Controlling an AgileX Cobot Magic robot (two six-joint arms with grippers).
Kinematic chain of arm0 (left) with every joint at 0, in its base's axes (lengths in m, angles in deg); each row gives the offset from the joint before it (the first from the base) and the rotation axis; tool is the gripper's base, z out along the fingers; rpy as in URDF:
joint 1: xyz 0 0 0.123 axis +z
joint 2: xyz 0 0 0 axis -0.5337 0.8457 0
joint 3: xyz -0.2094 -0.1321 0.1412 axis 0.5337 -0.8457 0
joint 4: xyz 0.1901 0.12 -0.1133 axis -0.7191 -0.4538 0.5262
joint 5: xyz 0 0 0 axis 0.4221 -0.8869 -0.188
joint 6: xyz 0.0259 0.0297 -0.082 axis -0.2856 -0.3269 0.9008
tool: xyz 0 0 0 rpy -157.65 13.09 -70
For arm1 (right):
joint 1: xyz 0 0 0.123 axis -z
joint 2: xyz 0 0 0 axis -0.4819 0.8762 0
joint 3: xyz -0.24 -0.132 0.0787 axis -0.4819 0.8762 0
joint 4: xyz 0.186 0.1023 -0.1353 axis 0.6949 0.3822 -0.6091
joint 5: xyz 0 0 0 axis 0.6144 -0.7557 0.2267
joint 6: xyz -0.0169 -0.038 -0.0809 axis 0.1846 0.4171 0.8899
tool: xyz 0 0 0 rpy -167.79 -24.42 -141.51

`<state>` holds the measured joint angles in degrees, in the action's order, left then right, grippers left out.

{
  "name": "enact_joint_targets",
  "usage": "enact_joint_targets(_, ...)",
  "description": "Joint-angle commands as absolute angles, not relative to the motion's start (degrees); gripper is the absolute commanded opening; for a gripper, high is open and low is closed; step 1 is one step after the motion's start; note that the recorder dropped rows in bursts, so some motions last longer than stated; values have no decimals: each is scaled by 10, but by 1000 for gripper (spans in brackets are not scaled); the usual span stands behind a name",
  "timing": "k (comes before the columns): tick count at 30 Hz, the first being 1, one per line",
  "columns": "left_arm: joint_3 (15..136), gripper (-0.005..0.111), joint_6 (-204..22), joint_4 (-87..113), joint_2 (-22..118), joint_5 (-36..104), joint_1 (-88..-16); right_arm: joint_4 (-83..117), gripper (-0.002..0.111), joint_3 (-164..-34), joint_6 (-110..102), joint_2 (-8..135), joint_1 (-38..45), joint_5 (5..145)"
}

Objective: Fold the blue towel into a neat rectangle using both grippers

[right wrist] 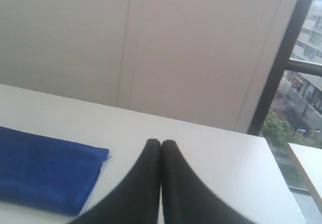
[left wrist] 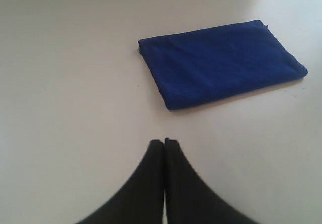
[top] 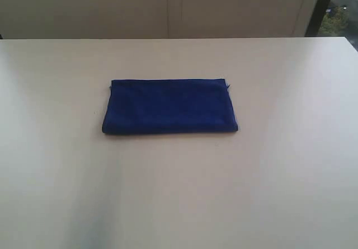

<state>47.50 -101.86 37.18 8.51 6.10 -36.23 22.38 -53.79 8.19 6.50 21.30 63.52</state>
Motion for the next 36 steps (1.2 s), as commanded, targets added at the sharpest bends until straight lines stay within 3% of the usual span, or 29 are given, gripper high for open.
enact_joint_targets(1,474,0,-1022,378,82,59,-364,221,0,-493,85,21,266,641)
enact_joint_targets(15,474,0,-1022,378,82,61,-364,189,0,-343,24,-82,289,600)
enact_joint_targets(36,474,0,-1022,378,82,61,-364,149,0,-343,-28,-82,289,558)
